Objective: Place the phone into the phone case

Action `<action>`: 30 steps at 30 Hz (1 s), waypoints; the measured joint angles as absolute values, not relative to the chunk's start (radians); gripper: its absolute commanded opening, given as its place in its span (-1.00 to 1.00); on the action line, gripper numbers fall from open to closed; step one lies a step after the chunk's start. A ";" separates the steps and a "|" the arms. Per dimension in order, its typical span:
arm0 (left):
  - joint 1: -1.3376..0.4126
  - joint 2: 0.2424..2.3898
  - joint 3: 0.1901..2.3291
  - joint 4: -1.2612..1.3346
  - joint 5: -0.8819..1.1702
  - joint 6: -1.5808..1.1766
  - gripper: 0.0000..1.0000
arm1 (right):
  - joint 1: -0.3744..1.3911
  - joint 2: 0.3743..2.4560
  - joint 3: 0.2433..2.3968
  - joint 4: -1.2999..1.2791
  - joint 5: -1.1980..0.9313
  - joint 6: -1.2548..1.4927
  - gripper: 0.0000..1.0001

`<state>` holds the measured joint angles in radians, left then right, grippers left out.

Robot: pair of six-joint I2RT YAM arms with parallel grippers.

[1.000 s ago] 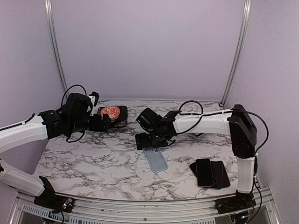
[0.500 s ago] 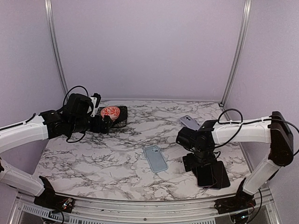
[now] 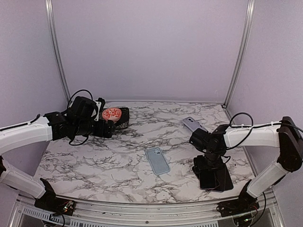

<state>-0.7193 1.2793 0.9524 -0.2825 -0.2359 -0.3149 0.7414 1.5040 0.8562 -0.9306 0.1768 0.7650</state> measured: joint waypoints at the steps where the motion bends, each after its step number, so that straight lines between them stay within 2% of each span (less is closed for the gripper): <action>1: -0.719 1.281 0.952 -0.282 -0.236 -0.315 0.98 | 0.738 1.502 0.854 -0.923 0.172 0.761 0.48; 5: -0.719 1.290 0.953 -0.285 -0.235 -0.315 0.98 | 0.733 1.499 0.848 -0.900 0.165 0.751 0.14; 10: -0.719 1.293 0.953 -0.293 -0.236 -0.315 0.98 | 0.730 1.499 0.849 -0.894 0.163 0.728 -0.07; 22: -0.719 1.293 0.968 -0.301 -0.236 -0.314 0.98 | 0.796 1.487 0.952 -0.886 0.178 0.641 -0.19; 30: -0.719 1.293 0.968 -0.302 -0.237 -0.314 0.98 | 0.913 1.515 1.063 -0.676 0.235 0.571 -0.25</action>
